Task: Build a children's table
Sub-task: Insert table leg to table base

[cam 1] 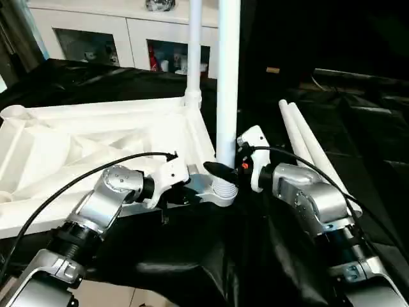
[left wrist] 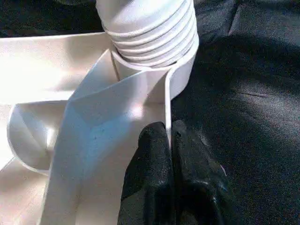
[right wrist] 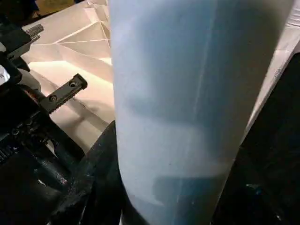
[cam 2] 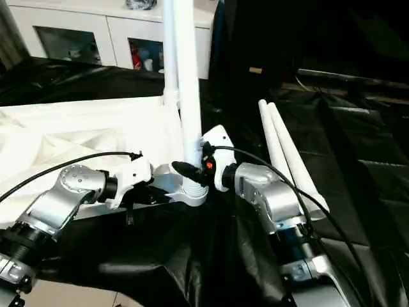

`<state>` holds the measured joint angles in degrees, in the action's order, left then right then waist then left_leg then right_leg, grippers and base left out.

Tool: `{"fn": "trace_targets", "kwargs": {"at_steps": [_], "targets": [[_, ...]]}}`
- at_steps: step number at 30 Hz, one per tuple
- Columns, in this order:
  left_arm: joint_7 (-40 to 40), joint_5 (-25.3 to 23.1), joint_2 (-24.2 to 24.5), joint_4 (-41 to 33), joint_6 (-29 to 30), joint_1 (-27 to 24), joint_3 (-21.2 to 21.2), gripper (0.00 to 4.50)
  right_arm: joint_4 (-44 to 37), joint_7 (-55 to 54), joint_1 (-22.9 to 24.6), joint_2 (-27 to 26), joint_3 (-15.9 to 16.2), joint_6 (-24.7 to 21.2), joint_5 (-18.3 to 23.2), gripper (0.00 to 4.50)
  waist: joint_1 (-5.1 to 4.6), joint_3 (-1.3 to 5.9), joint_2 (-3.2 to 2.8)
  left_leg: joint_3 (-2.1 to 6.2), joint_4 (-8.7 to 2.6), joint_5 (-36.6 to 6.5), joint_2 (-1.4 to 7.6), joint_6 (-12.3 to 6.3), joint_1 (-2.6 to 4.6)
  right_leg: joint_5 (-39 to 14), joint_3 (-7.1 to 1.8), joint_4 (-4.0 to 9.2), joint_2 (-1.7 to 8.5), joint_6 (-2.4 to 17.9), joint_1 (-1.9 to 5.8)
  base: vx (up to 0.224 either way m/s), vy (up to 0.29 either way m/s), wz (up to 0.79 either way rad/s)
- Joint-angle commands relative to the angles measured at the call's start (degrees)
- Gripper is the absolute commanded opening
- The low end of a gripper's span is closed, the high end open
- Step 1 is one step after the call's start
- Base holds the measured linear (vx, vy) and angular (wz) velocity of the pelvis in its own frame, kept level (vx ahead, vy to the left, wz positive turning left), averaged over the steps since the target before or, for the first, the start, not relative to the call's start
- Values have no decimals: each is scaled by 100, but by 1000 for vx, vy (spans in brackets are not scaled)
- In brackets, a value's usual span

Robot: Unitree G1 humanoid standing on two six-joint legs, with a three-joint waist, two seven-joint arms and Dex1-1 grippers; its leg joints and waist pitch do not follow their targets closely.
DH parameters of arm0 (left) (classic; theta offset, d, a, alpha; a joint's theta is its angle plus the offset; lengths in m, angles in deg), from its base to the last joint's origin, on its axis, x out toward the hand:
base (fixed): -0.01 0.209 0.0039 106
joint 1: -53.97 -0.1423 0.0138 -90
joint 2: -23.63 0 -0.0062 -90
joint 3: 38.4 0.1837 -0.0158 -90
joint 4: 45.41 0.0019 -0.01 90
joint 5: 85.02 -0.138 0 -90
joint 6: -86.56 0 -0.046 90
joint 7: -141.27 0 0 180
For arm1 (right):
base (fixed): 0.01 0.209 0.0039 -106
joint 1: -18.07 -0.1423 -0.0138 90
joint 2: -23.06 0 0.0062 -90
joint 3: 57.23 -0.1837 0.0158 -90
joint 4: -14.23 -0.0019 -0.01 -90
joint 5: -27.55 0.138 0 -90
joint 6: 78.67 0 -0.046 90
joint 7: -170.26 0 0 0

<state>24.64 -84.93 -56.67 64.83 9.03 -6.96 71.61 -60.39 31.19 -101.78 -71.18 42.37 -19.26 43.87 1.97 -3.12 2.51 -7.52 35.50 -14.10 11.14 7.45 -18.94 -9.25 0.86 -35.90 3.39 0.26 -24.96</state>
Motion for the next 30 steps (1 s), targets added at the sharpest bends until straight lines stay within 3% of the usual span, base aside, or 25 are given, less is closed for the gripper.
{"fn": "trace_targets", "kwargs": {"at_steps": [1, 5, 6, 8, 10, 12, 15, 22, 25, 30], "targets": [[-18, 63, -129, 85, -117, 23, -20, 0, 201, 47, 13, -22, -20, 20, 69, 189, 7, 329, 10, -123, -498, -675, 37, -68, -136, -1932, -168, 460, 279, 954, 384, 0, 0, 0], [-51, 69, -137, 117, -114, 61, -62, 0, 265, 6, 178, -47, -159, 96, 139, 189, 15, 330, -7, -120, -501, -671, 39, -65, -137, -1904, -169, 464, 283, 949, 388, 0, 0, 0], [-63, 69, -130, 143, -128, 78, -81, 0, 344, -42, 279, -88, -238, 194, 151, 189, 19, 329, -49, -116, -505, -679, 36, -55, -135, -1891, -170, 463, 278, 959, 386, 0, 0, 0], [-69, 65, -118, 166, -137, 93, -94, 0, 455, -100, 388, -147, -348, 345, 175, 189, 16, 335, -25, -117, -506, -705, 37, -49, -139, -1913, -167, 467, 281, 961, 389, 0, 0, 0], [-74, 69, -108, 203, -144, 121, -118, 0, 607, -175, 506, -216, -462, 532, 179, 189, 7, 330, -74, -116, -516, -833, 39, -27, -134, -1971, -165, 485, 278, 969, 371, 0, 0, 0], [-82, 75, -109, 222, -133, 137, -131, 0, 691, -218, 550, -247, -508, 661, 148, 189, 9, 328, -75, -108, -522, -906, 36, -26, -131, -2059, -162, 492, 275, 961, 374, 0, 0, 0], [-97, 57, -100, 294, -141, 190, -148, 0, 840, -317, 657, -331, -632, 912, 161, 189, 16, 320, -125, -100, -532, -1017, 40, -14, -122, -2210, -165, 509, 284, 935, 355, 0, 0, 0], [-163, 3, -106, 477, -210, 312, -163, 0, 967, -389, 1040, -483, -746, 1498, 138, 189, 5, 323, -144, -88, -554, -1161, 46, -41, -134, -2239, -162, 530, 277, 928, 358, 0, 0, 0], [-170, -12, -102, 539, -236, 355, -164, 0, 972, -407, 1130, -543, -842, 1615, 216, 189, 7, 323, -185, -91, -560, -1224, 46, -49, -124, -2246, -164, 544, 273, 942, 344, 0, 0, 0], [-241, -59, -112, 716, -320, 432, -183, 0, 690, -376, 1388, -548, -902, 1758, 297, 189, 7, 311, -193, -82, -578, -1393, 45, -67, -126, -2494, -158, 578, 271, 861, 340, 0, 0, 0]]}}
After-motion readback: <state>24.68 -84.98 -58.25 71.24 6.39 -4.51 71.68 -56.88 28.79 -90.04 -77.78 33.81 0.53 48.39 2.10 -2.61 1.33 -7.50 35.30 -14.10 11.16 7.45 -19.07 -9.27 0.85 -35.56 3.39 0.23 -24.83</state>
